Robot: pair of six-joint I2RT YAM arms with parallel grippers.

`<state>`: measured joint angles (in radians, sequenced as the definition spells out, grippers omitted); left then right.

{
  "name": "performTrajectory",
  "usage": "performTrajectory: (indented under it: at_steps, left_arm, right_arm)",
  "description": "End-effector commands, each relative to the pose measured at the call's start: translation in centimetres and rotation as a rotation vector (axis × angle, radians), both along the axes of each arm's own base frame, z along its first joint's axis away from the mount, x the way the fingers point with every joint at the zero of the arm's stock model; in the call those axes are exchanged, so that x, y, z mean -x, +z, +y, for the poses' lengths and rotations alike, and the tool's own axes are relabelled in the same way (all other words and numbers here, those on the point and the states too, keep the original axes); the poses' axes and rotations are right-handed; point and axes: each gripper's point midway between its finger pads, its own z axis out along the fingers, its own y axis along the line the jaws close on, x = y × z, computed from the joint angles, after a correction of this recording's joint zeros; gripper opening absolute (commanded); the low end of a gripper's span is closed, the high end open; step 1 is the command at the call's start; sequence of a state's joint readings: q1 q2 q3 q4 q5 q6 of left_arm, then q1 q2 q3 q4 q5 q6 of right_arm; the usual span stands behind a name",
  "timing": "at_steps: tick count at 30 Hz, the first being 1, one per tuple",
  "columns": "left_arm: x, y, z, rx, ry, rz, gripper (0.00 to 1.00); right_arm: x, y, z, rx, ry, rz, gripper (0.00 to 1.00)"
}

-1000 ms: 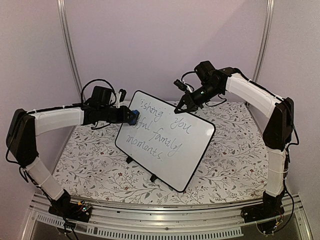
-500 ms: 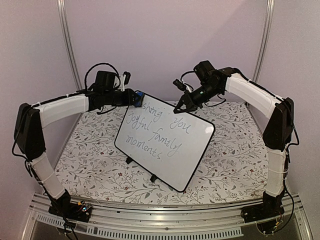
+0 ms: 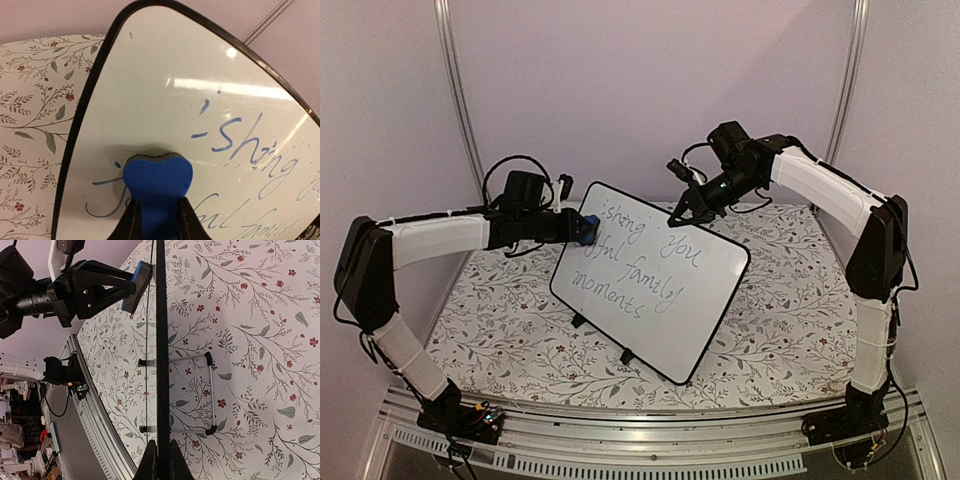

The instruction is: Erase the whiteboard

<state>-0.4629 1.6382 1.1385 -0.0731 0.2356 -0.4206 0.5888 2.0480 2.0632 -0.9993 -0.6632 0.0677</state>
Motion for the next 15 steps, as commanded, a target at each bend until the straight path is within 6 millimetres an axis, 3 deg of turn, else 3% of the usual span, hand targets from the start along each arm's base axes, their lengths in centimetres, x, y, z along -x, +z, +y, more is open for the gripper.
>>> performTrajectory:
  at_steps: [1,9,15]
  left_arm:
    - [0.6,-0.6,-0.2,-0.007,-0.005,0.018,0.00]
    - [-2.2,2.7,-2.2,0.020,-0.035,-0.031,0.00]
    - [-3.2,3.2,-2.8,0.023,-0.043,-0.030,0.00]
  right_arm:
    - [1.1,2.5,0.5,-0.024,0.043,-0.093,0.00]
    - [1.1,2.8,0.4,-0.022,0.047,-0.111,0.00]
    - [1.0,2.8,0.4,-0.023,0.046,-0.115,0.00]
